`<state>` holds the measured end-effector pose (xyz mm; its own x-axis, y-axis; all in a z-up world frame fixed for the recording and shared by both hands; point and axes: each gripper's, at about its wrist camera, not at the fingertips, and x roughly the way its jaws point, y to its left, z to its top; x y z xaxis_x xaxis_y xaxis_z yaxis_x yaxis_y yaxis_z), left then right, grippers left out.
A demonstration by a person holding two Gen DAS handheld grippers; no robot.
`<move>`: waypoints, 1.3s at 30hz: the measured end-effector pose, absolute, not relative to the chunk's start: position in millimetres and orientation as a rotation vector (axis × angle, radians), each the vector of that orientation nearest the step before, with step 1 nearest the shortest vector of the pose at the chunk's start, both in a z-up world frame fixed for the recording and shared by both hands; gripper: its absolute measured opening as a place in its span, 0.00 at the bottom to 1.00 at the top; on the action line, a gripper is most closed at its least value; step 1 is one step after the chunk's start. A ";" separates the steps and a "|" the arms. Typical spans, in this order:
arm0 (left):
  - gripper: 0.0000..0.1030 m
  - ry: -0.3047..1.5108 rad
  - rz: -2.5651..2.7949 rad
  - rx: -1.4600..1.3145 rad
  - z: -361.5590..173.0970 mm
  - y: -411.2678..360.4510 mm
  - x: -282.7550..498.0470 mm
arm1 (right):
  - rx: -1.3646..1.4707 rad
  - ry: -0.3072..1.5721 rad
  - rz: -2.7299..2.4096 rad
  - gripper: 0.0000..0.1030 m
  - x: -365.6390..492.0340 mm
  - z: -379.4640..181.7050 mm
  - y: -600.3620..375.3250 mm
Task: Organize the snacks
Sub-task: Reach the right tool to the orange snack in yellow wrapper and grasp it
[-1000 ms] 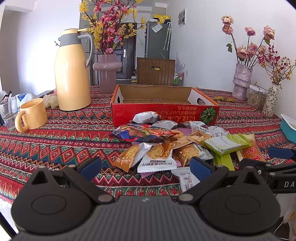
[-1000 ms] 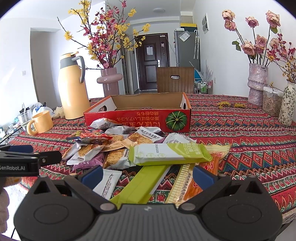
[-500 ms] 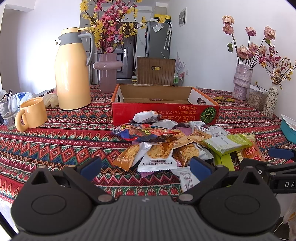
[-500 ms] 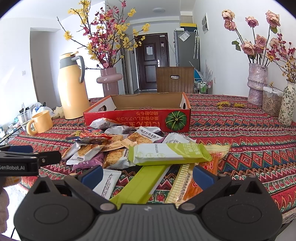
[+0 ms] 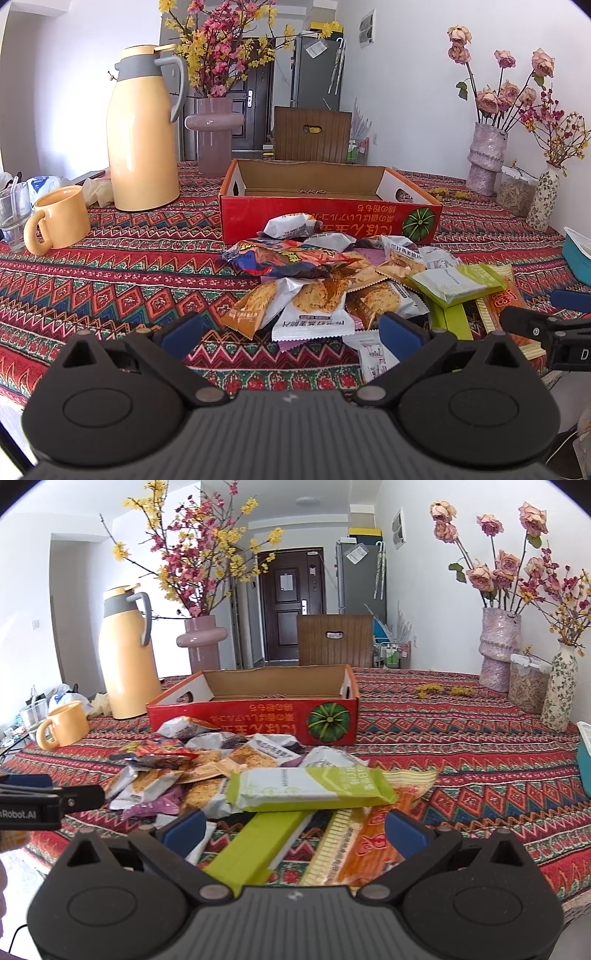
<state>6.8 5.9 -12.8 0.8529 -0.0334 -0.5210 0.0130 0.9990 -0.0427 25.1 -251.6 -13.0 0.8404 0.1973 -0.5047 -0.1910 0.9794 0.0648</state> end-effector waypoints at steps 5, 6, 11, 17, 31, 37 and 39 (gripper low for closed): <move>1.00 0.564 -0.018 -0.043 -17.3 5.5 16.8 | 0.005 0.582 0.149 0.92 39.8 -24.9 -269.8; 1.00 0.568 -0.015 -0.042 -18.1 5.5 19.3 | 0.004 0.594 0.141 0.90 43.9 -28.3 -272.0; 1.00 0.585 -0.003 -0.049 -21.9 7.0 30.3 | 0.011 0.666 0.111 0.81 67.1 -45.3 -276.4; 1.00 0.595 0.011 -0.060 -24.2 9.9 39.9 | 0.022 0.698 0.090 0.81 89.5 -55.5 -271.2; 1.00 0.615 0.021 -0.059 -27.2 8.9 48.7 | -0.017 0.690 0.050 0.67 100.1 -61.5 -283.5; 1.00 0.614 0.023 -0.062 -26.3 9.1 47.1 | -0.009 0.697 0.065 0.71 100.8 -61.8 -290.7; 1.00 0.614 0.023 -0.062 -26.2 9.2 46.6 | -0.011 0.694 0.071 0.71 99.6 -62.3 -290.9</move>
